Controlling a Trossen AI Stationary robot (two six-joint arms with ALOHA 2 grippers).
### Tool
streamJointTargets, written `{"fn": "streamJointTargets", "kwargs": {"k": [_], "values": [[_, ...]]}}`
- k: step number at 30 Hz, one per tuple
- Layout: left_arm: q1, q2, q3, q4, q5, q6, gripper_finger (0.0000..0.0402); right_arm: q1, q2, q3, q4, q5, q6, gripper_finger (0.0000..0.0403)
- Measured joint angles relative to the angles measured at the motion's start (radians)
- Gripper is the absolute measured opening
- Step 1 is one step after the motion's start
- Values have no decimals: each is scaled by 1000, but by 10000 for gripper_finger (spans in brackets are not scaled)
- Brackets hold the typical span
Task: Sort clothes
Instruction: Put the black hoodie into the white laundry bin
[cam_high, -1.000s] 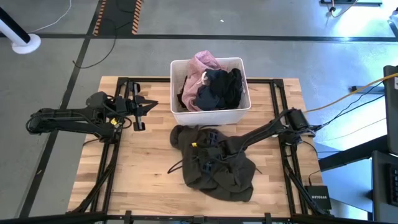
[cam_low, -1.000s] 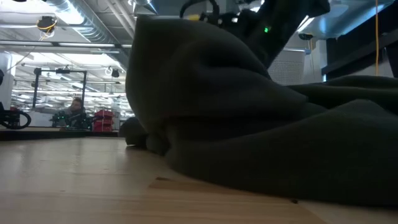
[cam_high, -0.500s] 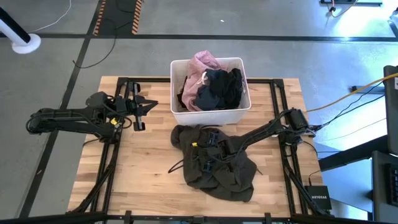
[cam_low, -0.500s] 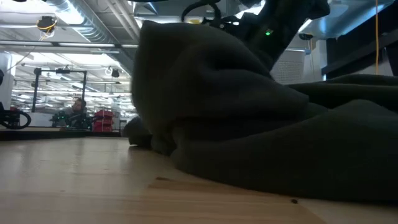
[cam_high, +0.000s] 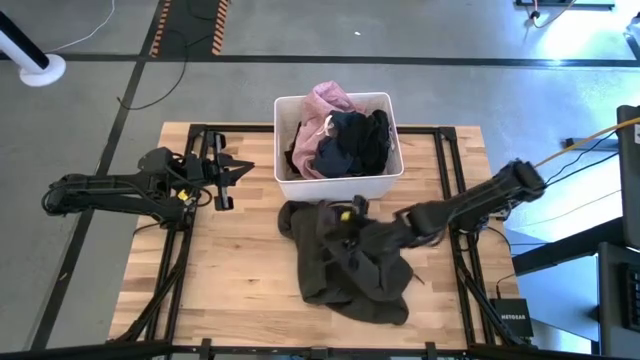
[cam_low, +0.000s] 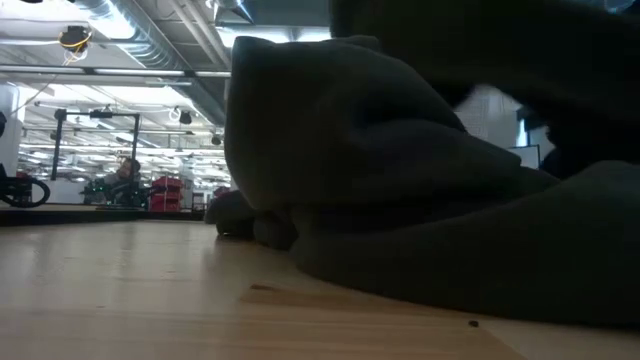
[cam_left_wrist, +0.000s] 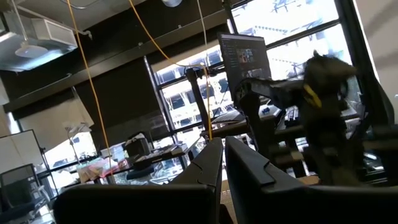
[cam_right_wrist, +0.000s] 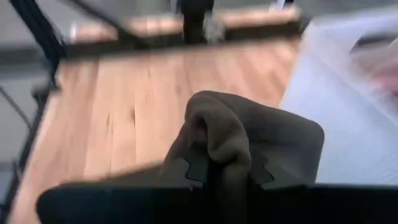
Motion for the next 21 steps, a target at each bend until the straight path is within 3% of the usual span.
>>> {"fn": "streamJointTargets", "kwargs": {"k": [7, 15, 21], "values": [[0, 0, 0, -1, 0, 5, 15, 0, -155, 61, 96, 108, -200, 40], [0, 0, 0, 0, 0, 7, 15, -31, -154, 359, 98, 187, -539, 40], [0, 0, 0, 1, 0, 5, 15, -167, -127, 591, 134, 205, -753, 40]]}}
